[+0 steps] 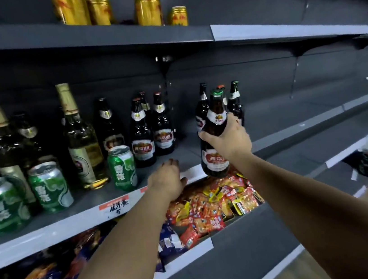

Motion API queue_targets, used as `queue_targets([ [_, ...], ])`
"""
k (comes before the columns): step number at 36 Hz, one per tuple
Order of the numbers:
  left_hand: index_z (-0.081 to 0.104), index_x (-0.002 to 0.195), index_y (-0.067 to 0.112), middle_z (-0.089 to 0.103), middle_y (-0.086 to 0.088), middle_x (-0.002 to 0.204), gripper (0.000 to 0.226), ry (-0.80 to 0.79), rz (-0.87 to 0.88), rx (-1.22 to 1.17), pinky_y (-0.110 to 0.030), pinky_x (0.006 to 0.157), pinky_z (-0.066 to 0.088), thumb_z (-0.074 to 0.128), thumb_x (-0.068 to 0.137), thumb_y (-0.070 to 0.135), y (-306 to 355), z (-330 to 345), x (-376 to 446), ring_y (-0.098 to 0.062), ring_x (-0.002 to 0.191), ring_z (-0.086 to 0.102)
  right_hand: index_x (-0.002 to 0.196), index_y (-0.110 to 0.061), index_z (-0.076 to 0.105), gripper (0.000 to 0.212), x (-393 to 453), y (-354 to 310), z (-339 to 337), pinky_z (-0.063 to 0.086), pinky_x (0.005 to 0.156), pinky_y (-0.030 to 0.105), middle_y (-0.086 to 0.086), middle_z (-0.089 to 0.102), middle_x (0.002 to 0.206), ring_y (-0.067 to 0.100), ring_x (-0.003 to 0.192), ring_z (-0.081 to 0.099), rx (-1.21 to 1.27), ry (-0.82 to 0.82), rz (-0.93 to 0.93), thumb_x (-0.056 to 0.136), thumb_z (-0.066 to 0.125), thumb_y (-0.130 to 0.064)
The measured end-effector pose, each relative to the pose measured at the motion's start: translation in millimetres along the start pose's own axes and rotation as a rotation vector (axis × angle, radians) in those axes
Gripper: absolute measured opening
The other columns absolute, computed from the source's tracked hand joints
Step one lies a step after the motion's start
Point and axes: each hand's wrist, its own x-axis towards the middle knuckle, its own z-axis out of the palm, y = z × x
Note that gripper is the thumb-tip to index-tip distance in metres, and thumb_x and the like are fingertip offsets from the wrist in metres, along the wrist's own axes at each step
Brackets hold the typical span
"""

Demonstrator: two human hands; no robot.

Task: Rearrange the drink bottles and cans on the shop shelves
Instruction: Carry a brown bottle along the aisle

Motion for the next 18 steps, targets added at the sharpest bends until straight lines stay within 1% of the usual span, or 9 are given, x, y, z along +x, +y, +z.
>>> queue_targets([
  [2, 0.033, 0.142, 0.013, 0.039, -0.009, 0.143, 0.059, 0.001, -0.024, 0.001, -0.040, 0.099, 0.042, 0.053, 0.093, 0.040, -3.4, 3.0, 17.4, -0.029, 0.129, 0.040, 0.122, -0.014, 0.044, 0.068, 20.3, 0.5, 15.4, 0.045, 0.079, 0.036, 0.005, 0.060, 0.116, 0.028, 0.108, 0.057, 0.056, -0.028, -0.002, 0.075, 0.070, -0.056],
  [3, 0.033, 0.142, 0.013, 0.039, -0.009, 0.142, 0.059, 0.006, -0.029, 0.004, -0.040, 0.099, 0.042, 0.053, 0.093, 0.039, -5.0, 4.7, 26.2, -0.028, 0.129, 0.040, 0.123, -0.014, 0.045, 0.071, 29.4, 0.2, 23.1, 0.049, 0.081, 0.038, 0.005, 0.061, 0.115, 0.027, 0.106, 0.058, 0.089, -0.042, 0.003, 0.074, 0.071, -0.057],
  [6, 0.033, 0.143, 0.015, 0.040, -0.007, 0.142, 0.057, -0.003, -0.042, 0.023, -0.039, 0.097, 0.042, 0.051, 0.094, 0.040, -8.3, 8.7, 50.6, -0.028, 0.128, 0.041, 0.132, -0.014, 0.042, 0.079, 52.6, -2.0, 45.9, 0.052, 0.081, 0.041, 0.004, 0.062, 0.116, 0.026, 0.106, 0.059, 0.173, -0.062, 0.057, 0.072, 0.074, -0.055],
  [8, 0.035, 0.142, 0.017, 0.041, -0.006, 0.142, 0.055, -0.022, -0.056, 0.020, -0.040, 0.097, 0.042, 0.050, 0.094, 0.039, -11.8, 11.4, 64.5, -0.027, 0.128, 0.041, 0.140, -0.016, 0.037, 0.085, 66.3, -3.9, 59.0, 0.051, 0.086, 0.042, 0.004, 0.060, 0.123, 0.028, 0.113, 0.057, 0.219, -0.081, 0.101, 0.074, 0.075, -0.052],
  [10, 0.038, 0.139, 0.018, 0.044, -0.005, 0.139, 0.051, -0.028, -0.075, 0.009, -0.040, 0.095, 0.042, 0.049, 0.094, 0.038, -17.9, 15.7, 77.3, -0.027, 0.127, 0.043, 0.149, -0.016, 0.026, 0.094, 78.2, -6.9, 69.0, 0.049, 0.094, 0.045, 0.007, 0.053, 0.135, 0.029, 0.122, 0.052, 0.241, -0.115, 0.130, 0.076, 0.074, -0.051],
  [11, 0.040, 0.139, 0.018, 0.045, -0.005, 0.138, 0.049, -0.027, -0.087, 0.006, -0.040, 0.094, 0.042, 0.049, 0.095, 0.038, -21.1, 18.1, 82.5, -0.026, 0.126, 0.044, 0.150, -0.016, 0.023, 0.096, 84.0, -8.0, 73.7, 0.048, 0.095, 0.044, 0.008, 0.051, 0.138, 0.029, 0.123, 0.051, 0.241, -0.132, 0.128, 0.077, 0.074, -0.051],
  [13, 0.040, 0.139, 0.020, 0.046, -0.005, 0.137, 0.048, -0.031, -0.104, 0.010, -0.040, 0.095, 0.043, 0.048, 0.095, 0.037, -26.4, 21.9, 90.4, -0.026, 0.125, 0.045, 0.151, -0.016, 0.021, 0.096, 93.7, -9.8, 82.5, 0.048, 0.090, 0.040, 0.008, 0.052, 0.137, 0.029, 0.121, 0.052, 0.231, -0.162, 0.116, 0.078, 0.073, -0.051],
  [15, 0.038, 0.141, 0.021, 0.045, -0.004, 0.138, 0.049, -0.035, -0.109, 0.014, -0.039, 0.095, 0.042, 0.048, 0.095, 0.037, -28.8, 23.1, 95.5, -0.025, 0.126, 0.045, 0.150, -0.018, 0.024, 0.094, 101.0, -10.7, 91.8, 0.049, 0.085, 0.038, 0.006, 0.055, 0.132, 0.027, 0.117, 0.055, 0.212, -0.178, 0.101, 0.077, 0.072, -0.053],
  [18, 0.039, 0.140, 0.020, 0.045, -0.004, 0.138, 0.048, -0.031, -0.115, 0.016, -0.038, 0.095, 0.042, 0.048, 0.096, 0.036, -30.4, 22.6, 99.4, -0.026, 0.126, 0.045, 0.141, -0.019, 0.036, 0.087, 108.0, -10.4, 107.8, 0.053, 0.081, 0.041, 0.004, 0.061, 0.122, 0.027, 0.107, 0.060, 0.191, -0.205, 0.076, 0.073, 0.073, -0.058],
])
